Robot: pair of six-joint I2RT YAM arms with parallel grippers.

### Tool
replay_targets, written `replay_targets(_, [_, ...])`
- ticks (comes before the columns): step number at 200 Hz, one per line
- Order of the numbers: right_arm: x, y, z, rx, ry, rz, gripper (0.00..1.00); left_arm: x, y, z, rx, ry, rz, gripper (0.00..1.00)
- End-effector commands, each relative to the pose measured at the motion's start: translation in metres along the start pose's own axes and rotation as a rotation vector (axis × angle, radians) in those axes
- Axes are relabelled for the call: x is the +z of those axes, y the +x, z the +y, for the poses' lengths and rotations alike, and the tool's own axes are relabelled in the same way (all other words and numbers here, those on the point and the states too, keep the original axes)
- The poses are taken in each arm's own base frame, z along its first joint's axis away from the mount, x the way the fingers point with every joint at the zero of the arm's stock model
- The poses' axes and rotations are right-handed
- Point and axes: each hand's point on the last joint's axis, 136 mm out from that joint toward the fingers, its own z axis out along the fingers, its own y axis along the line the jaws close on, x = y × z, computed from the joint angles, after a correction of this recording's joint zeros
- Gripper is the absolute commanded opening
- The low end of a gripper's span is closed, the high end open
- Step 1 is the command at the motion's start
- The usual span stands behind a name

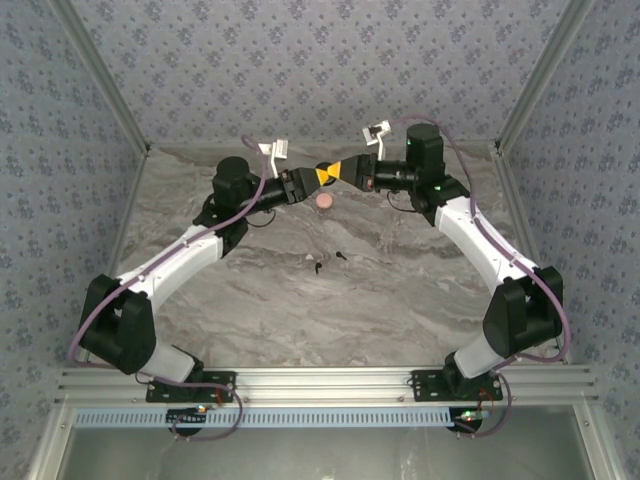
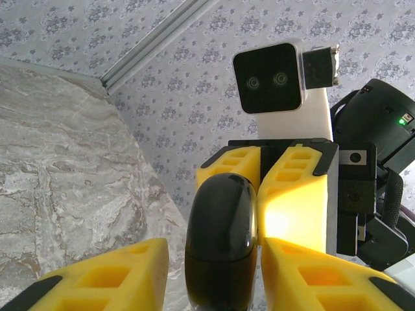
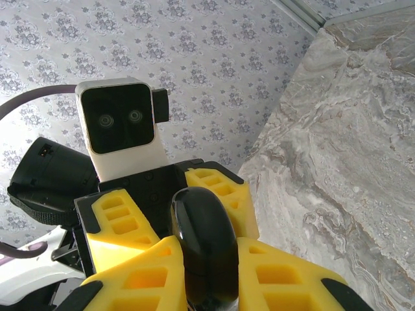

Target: Insert wireless bluetooth earbuds into charging case

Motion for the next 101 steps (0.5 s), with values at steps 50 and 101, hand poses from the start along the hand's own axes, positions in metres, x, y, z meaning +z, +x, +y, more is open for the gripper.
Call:
replay_targets(50, [-0.0012,-0.0024,0.0276,-0.058,-0.041,-0.008,0.19,-0.0047,-0.0108,-0.0287,0.058,0.059,-0.042,0.37])
replay_targets(101, [0.0029,0.0034,0.0312,-0.062,-0.051,0.011,0.2,-0.003,-0.0089,-0.0305,0.06,0.062,-0.037,0.37])
